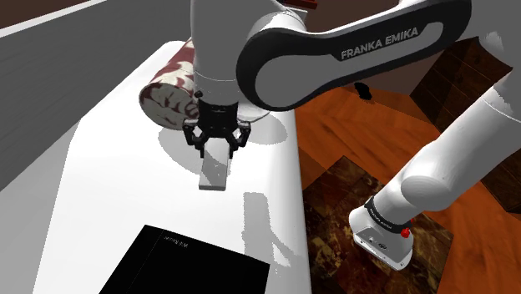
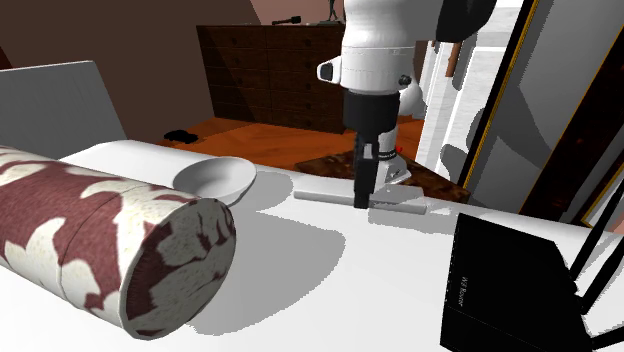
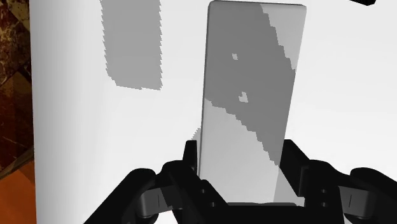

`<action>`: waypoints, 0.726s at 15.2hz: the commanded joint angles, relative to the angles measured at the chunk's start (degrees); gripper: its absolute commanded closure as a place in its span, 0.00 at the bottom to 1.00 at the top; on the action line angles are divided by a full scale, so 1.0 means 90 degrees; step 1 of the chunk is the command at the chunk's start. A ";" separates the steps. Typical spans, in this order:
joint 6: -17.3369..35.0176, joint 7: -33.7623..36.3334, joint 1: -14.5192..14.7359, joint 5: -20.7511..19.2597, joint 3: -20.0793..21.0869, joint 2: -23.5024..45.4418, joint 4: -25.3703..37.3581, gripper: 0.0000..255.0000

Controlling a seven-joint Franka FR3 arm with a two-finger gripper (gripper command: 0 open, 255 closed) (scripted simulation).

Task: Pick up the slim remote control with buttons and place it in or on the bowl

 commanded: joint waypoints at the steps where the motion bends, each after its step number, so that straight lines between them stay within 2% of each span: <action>1: -0.0175 -0.0047 -0.0013 0.0051 -0.0015 -0.0065 0.0128 1.00; 11: -0.0257 -0.1519 -0.0675 0.0187 -0.0771 -0.0251 0.0035 1.00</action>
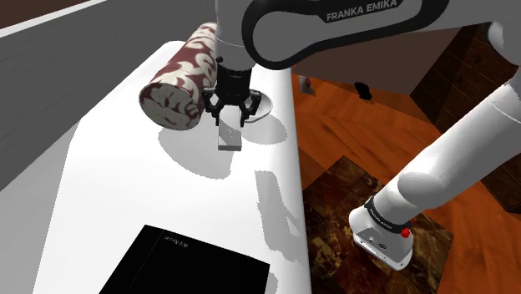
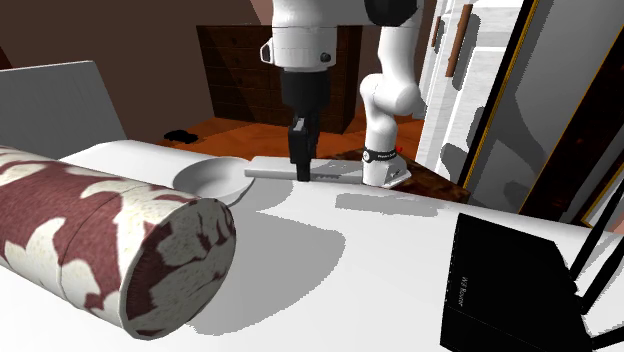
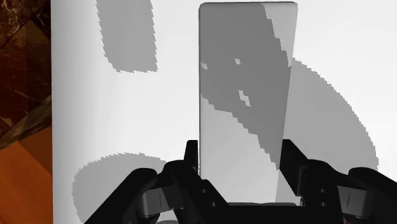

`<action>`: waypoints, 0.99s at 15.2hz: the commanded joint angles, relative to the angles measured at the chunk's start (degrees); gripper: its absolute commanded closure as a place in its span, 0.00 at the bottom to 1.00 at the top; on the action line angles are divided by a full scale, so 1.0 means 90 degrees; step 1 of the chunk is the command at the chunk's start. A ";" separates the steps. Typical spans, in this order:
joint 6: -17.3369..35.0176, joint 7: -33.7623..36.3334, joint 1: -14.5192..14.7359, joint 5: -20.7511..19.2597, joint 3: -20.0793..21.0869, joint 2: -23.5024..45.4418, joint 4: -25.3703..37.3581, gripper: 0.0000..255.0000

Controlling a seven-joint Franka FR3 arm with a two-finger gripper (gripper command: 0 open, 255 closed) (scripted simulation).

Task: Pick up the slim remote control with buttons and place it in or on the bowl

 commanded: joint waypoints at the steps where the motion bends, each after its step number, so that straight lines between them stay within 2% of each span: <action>1: 0.0032 -0.0330 -0.0159 -0.0033 -0.0177 0.0043 -0.0005 1.00; 8: -0.0063 -0.1220 -0.0635 -0.0247 -0.0676 0.0385 0.0348 1.00; 15: -0.0253 -0.1966 -0.1061 -0.0570 -0.1096 0.1017 0.1073 1.00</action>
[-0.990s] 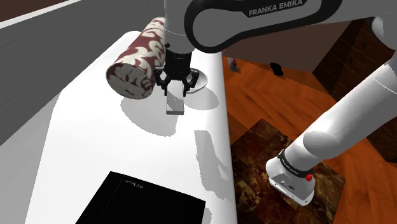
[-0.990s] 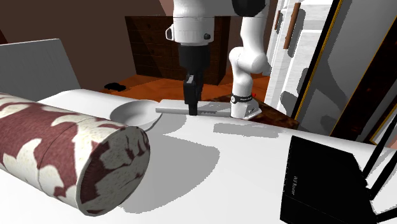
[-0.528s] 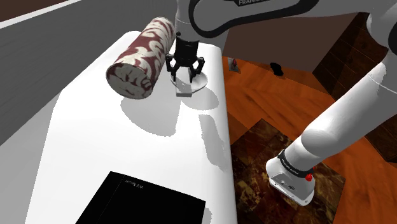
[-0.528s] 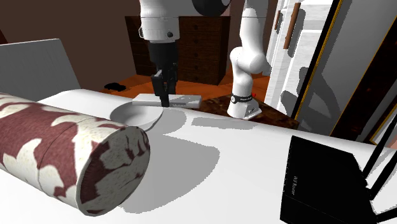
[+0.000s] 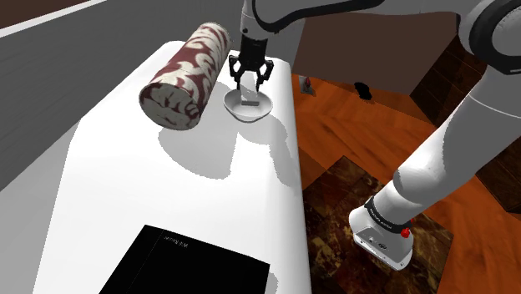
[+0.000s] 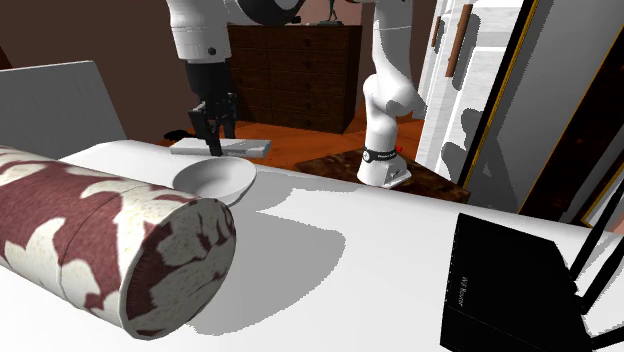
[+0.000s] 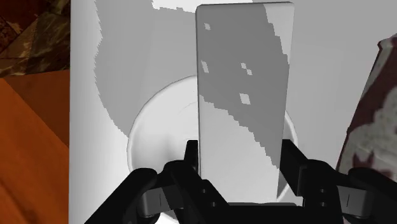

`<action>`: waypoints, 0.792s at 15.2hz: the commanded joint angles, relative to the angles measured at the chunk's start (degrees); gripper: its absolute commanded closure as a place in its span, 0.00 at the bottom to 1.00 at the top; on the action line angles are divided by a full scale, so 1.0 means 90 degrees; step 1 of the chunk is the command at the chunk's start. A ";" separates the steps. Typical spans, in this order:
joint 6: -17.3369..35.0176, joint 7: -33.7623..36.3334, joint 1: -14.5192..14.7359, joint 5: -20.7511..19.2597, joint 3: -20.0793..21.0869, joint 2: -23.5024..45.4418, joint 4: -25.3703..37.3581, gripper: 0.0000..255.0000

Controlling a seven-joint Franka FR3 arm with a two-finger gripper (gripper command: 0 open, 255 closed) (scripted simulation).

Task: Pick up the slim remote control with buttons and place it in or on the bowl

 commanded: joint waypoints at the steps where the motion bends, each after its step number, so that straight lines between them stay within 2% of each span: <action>1: -0.0080 -0.0202 -0.0106 -0.0082 -0.0105 0.0179 0.0239 1.00; 3: -0.0140 -0.0337 -0.0179 -0.0155 -0.0181 0.0347 0.0448 1.00; 12: 0.0580 -0.0266 -0.0160 -0.0274 -0.0205 0.0547 -0.0097 1.00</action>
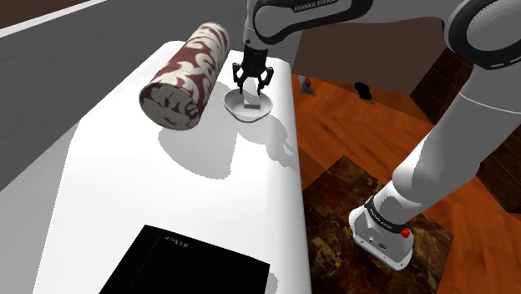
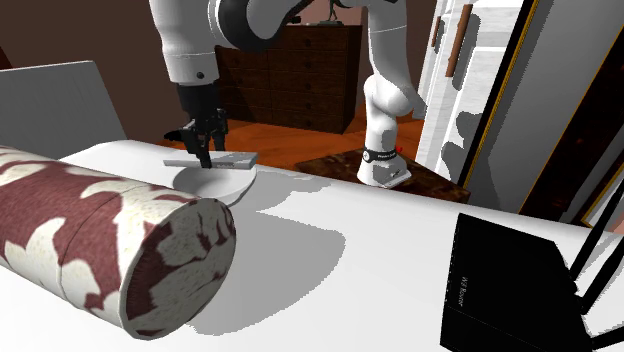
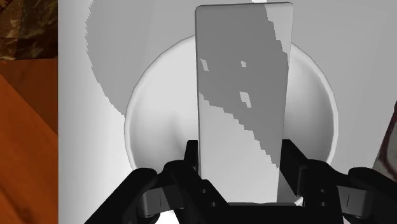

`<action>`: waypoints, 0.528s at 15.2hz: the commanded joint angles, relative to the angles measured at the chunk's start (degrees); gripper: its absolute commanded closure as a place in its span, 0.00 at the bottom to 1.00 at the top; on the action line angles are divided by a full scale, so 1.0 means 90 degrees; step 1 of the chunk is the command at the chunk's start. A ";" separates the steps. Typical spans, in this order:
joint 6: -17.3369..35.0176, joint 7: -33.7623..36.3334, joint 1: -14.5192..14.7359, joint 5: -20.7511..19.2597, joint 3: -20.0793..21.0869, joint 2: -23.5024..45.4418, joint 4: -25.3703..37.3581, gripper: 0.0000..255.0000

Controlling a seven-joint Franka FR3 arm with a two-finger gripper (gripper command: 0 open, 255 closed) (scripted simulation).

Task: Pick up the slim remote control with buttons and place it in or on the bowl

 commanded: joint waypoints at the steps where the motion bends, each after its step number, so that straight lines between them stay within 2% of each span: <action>1: 0.0153 0.0021 0.0007 -0.0043 -0.0010 0.0072 -0.0084 1.00; 5: 0.0488 0.0074 0.0026 -0.0129 -0.0031 0.0213 -0.0296 1.00; 8: 0.0488 0.0074 0.0026 -0.0129 -0.0030 0.0213 -0.0296 1.00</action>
